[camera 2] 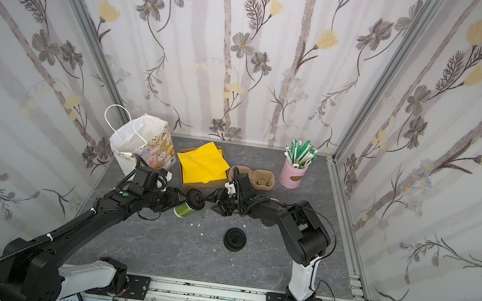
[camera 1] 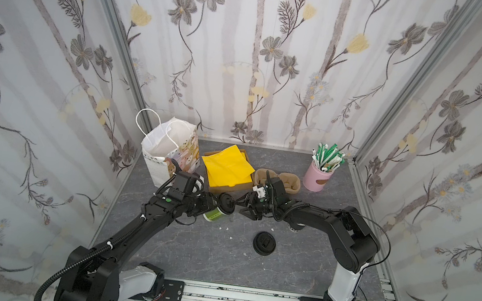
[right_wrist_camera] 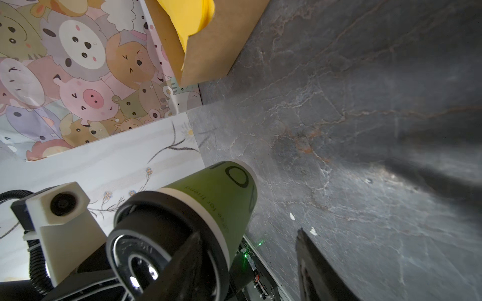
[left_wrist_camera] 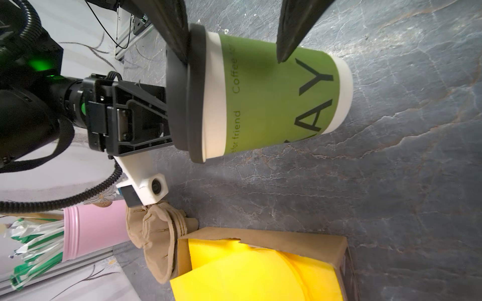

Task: Pack a coffee takeout order
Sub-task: Close the lid on the coffee cup.

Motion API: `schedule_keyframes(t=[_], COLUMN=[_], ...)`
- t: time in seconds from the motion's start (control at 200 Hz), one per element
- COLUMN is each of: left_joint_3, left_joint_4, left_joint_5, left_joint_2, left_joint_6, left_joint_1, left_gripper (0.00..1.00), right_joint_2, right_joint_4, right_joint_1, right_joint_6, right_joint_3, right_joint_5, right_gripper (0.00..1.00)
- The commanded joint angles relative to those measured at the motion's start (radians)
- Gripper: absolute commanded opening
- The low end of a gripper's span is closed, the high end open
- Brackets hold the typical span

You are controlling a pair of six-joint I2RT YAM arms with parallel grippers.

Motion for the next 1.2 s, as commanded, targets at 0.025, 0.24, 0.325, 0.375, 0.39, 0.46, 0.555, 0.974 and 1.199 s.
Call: schedule_keyframes(t=[0.025,0.24,0.325,0.375,0.39,0.46,0.555,0.974,1.199], left_joint_3=[-0.024,-0.046,-0.054,-0.058,-0.059,-0.064,-0.071,-0.075,-0.068], left_joint_4=[0.049,0.048,0.049,0.049,0.049,0.049,0.049,0.049,0.049], left_joint_5=[0.024,0.011,0.004,0.0,-0.001,-0.004,-0.007,-0.014,-0.007], left_joint_2=[-0.002,0.003,0.005,0.005,0.004,0.005,0.003,-0.009,0.016], left_joint_6=[-0.004,-0.004,-0.005,-0.005,-0.006,-0.009,-0.013,-0.02,-0.012], left_joint_1=[-0.001,0.0,0.0,0.0,-0.001,0.001,0.001,0.001,0.001], left_gripper=[0.56,0.54,0.53,0.53,0.53,0.53,0.53,0.53,0.53], right_joint_2=[-0.018,-0.046,-0.059,-0.063,-0.064,-0.069,-0.071,-0.101,-0.108], right_joint_4=[-0.055,-0.12,-0.17,-0.195,-0.2,-0.206,-0.186,0.068,0.23], right_joint_1=[0.005,0.01,0.011,0.012,0.013,0.012,0.012,0.011,0.008], right_joint_6=[-0.083,-0.13,-0.163,-0.177,-0.181,-0.189,-0.189,-0.086,-0.01], right_joint_3=[0.051,0.078,0.088,0.091,0.091,0.085,0.071,-0.057,-0.104], right_joint_5=[-0.066,-0.052,-0.033,-0.024,-0.022,-0.019,-0.02,-0.061,-0.081], right_gripper=[0.58,0.57,0.57,0.57,0.57,0.58,0.58,0.49,0.41])
